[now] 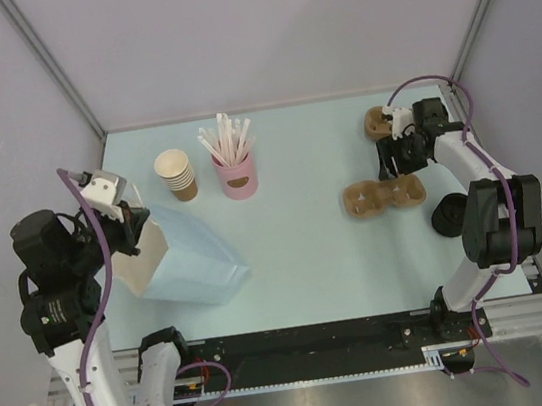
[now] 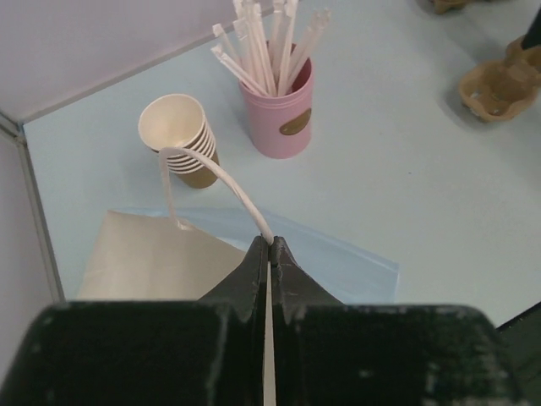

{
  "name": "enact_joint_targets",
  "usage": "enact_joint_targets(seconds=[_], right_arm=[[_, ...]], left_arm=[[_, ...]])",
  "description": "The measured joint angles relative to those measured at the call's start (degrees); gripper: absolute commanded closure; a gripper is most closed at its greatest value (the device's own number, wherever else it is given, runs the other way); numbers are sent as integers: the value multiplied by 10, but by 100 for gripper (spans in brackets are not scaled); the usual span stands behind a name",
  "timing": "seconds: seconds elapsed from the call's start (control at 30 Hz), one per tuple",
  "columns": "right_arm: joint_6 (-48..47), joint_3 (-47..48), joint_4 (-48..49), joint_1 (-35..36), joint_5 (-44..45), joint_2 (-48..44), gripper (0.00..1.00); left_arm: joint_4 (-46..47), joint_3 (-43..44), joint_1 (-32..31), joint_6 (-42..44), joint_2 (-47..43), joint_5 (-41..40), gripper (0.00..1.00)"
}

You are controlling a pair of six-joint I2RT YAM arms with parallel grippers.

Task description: Pack the takeout coffee

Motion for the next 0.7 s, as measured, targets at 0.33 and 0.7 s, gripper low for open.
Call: enact_joint_targets(seconds=[0.33, 0.7], right_arm=[[0, 0, 0, -2, 0, 0, 32], [0, 0, 0, -12, 0, 0, 32]], left_arm=[[-1, 1, -121, -2, 8, 3, 100], [-4, 24, -335, 6, 97, -62, 100]])
